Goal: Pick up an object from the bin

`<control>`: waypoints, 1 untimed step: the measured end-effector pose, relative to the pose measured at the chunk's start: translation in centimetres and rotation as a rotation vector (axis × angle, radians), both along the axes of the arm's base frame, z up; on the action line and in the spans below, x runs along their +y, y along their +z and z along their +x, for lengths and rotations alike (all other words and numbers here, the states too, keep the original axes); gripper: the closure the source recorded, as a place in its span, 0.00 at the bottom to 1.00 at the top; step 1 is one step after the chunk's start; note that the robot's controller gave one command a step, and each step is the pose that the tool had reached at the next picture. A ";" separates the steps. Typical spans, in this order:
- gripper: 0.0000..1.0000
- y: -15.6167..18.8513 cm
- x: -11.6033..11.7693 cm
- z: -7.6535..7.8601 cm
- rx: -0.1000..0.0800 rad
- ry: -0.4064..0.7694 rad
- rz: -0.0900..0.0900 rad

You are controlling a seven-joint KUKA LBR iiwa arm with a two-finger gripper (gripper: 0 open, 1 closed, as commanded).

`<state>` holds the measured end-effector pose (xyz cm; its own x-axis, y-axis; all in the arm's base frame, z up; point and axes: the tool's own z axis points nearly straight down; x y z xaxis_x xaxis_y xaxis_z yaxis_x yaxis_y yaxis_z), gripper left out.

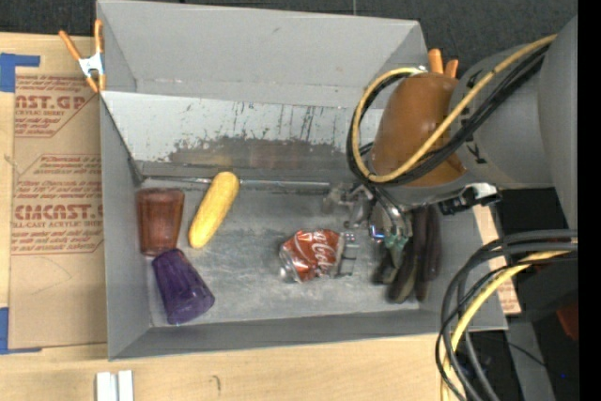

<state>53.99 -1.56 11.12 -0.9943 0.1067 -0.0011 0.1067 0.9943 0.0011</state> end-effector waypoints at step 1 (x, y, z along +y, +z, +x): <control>0.00 -4.0 0.5 0.5 0.000 0.070 -0.001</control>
Offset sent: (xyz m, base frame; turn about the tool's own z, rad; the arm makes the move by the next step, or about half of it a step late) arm -0.0075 0.0187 -0.0412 0.1185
